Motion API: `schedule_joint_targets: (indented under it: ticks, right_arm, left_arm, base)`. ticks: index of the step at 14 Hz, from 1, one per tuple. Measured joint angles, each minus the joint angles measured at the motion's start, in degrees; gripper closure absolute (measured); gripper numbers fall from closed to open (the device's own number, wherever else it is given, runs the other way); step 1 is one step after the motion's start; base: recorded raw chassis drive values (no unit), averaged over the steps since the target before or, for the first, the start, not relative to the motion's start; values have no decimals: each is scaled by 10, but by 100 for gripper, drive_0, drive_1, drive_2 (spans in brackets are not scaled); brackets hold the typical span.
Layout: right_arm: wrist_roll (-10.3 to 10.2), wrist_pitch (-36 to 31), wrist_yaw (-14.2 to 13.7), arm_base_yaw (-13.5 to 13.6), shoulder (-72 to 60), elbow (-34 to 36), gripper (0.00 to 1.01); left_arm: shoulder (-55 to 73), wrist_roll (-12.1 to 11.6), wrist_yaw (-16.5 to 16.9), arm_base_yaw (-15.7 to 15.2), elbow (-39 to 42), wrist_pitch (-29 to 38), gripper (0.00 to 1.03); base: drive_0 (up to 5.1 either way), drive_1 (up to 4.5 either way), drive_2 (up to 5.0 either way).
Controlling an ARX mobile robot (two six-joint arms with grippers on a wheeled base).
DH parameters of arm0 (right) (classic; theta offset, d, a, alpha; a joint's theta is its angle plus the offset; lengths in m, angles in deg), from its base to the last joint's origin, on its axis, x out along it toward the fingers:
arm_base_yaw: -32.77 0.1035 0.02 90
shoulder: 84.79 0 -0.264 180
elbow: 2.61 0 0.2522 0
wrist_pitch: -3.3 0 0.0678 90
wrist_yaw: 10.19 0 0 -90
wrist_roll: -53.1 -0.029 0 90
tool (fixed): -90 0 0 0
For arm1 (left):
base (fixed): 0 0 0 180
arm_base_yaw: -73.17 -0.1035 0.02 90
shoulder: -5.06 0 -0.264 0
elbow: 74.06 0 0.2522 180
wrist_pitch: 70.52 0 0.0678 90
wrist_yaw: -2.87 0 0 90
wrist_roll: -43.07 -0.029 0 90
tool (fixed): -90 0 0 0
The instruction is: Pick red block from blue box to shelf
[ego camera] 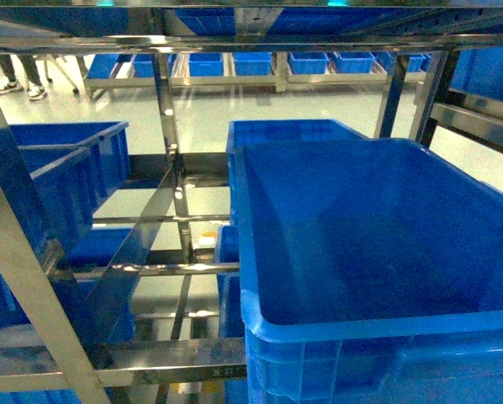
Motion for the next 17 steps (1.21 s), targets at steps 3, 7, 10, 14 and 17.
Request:
schedule_joint_targets:
  ticks: [3,7,10,14,17]
  right_arm:
    - [0,0,0,0,0,0,73]
    - [0,0,0,0,0,0,73]
    - [0,0,0,0,0,0,73]
    - [0,0,0,0,0,0,73]
    - [0,0,0,0,0,0,73]
  left_arm:
    - [0,0,0,0,0,0,5]
    - [0,0,0,0,0,0,5]
    - [0,0,0,0,0,0,5]
    - [0,0,0,0,0,0,5]
    - [0,0,0,0,0,0,5]
  base:
    - [-5,419,-429]
    - [0,0,0]
    - [0,0,0]
    - [0,0,0]
    - [0,0,0]
